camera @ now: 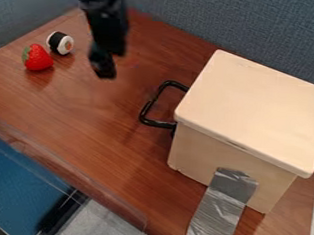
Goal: Close the drawer
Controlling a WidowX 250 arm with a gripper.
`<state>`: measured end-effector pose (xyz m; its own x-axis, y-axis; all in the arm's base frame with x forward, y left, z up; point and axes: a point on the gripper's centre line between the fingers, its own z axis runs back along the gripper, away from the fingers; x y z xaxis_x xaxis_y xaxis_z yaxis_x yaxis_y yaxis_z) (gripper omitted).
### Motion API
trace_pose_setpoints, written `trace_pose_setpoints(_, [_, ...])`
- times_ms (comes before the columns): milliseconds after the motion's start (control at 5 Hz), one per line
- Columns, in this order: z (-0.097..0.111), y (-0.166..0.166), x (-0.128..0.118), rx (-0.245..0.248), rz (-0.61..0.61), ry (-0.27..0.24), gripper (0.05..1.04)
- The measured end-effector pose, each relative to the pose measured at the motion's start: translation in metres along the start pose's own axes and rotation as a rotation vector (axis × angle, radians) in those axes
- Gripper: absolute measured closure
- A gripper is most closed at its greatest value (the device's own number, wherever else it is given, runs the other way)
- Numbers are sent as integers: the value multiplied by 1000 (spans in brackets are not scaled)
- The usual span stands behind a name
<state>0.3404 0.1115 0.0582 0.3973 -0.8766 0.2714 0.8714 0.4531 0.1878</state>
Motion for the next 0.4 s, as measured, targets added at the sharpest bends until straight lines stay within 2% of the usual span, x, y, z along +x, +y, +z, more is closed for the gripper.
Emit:
trace_pose_setpoints(200, [37, 0, -27, -33, 113, 49, 83])
trace_pose_setpoints(400, [69, -9, -44, -73, 185, 63, 83])
